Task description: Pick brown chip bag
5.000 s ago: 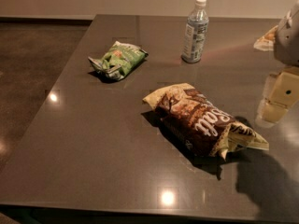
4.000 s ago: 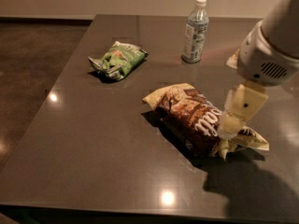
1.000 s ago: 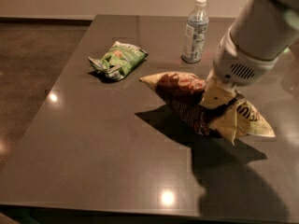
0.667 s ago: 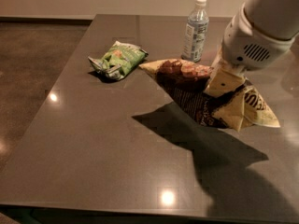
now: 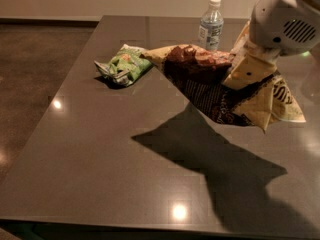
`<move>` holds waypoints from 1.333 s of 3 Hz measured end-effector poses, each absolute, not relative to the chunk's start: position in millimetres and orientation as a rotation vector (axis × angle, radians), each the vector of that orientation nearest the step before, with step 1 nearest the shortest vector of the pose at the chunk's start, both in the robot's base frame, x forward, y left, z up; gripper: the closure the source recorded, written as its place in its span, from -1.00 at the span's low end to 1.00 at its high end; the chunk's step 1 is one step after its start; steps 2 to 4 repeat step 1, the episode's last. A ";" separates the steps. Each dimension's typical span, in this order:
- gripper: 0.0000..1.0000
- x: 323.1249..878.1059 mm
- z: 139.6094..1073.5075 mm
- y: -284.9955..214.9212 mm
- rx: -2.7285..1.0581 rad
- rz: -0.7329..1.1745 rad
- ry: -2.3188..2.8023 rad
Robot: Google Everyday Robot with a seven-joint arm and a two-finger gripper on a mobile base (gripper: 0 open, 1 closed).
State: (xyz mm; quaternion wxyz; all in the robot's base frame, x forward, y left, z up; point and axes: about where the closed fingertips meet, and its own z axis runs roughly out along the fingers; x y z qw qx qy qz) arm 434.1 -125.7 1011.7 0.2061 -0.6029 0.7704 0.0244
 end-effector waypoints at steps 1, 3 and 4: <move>1.00 432.8 1014.3 -124.6 -1.682 0.067 2.136; 1.00 432.8 1014.3 -124.6 -1.682 0.067 2.136; 1.00 432.8 1014.3 -124.6 -1.682 0.067 2.136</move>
Offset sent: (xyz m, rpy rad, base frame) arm 0.0000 0.0000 0.0000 0.0000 0.0000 0.0000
